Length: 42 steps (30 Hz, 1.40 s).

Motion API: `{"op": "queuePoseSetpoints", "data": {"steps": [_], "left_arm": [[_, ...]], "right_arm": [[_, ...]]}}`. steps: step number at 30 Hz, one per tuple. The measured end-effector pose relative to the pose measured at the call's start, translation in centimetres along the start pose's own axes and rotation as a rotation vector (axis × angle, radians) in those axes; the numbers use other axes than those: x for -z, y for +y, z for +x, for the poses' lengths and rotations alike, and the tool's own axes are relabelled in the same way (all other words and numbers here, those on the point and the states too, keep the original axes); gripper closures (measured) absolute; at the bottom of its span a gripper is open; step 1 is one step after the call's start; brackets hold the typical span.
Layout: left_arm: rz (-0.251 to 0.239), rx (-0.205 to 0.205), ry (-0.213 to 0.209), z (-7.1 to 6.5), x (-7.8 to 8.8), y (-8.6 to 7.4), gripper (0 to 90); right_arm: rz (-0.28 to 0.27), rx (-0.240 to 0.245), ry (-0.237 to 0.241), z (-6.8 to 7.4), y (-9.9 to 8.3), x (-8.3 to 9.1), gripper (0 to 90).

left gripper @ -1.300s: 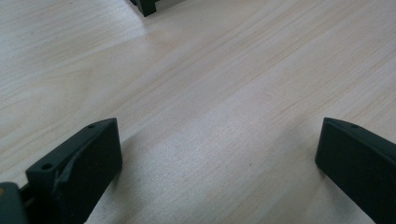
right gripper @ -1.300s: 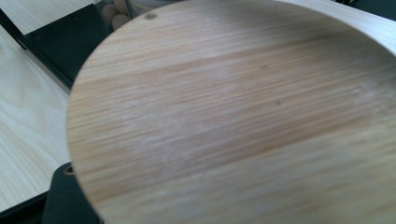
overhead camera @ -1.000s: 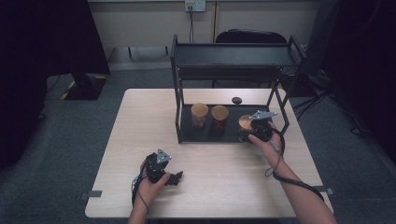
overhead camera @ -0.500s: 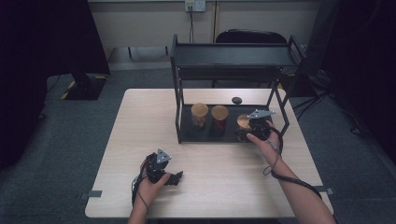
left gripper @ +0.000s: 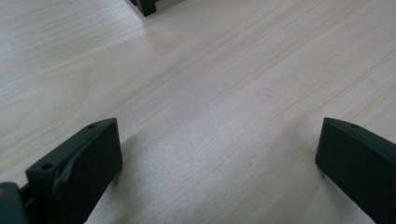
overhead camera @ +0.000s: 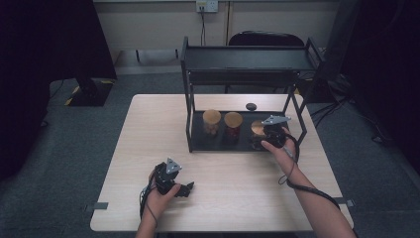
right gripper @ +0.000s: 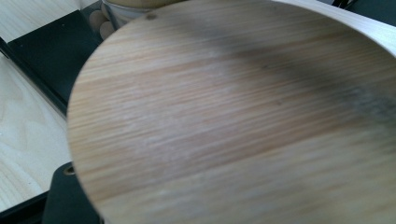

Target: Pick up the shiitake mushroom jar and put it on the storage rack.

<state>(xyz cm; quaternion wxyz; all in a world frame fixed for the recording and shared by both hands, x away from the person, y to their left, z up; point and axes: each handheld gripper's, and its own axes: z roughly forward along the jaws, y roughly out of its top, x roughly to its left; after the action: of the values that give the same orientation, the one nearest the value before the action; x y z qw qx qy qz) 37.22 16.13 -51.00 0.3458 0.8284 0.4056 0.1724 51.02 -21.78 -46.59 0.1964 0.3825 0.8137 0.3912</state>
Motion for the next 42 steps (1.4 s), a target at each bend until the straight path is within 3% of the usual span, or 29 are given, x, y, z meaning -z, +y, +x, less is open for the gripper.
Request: {"op": "queuePoseSetpoints", "data": {"steps": [42], "left_arm": [[0.000, 0.000, 0.000, 0.0, 0.0, 0.0, 0.1]], "right_arm": [[-0.005, -0.016, -0.015, -0.7, 1.0, -1.6, 25.1]]}}
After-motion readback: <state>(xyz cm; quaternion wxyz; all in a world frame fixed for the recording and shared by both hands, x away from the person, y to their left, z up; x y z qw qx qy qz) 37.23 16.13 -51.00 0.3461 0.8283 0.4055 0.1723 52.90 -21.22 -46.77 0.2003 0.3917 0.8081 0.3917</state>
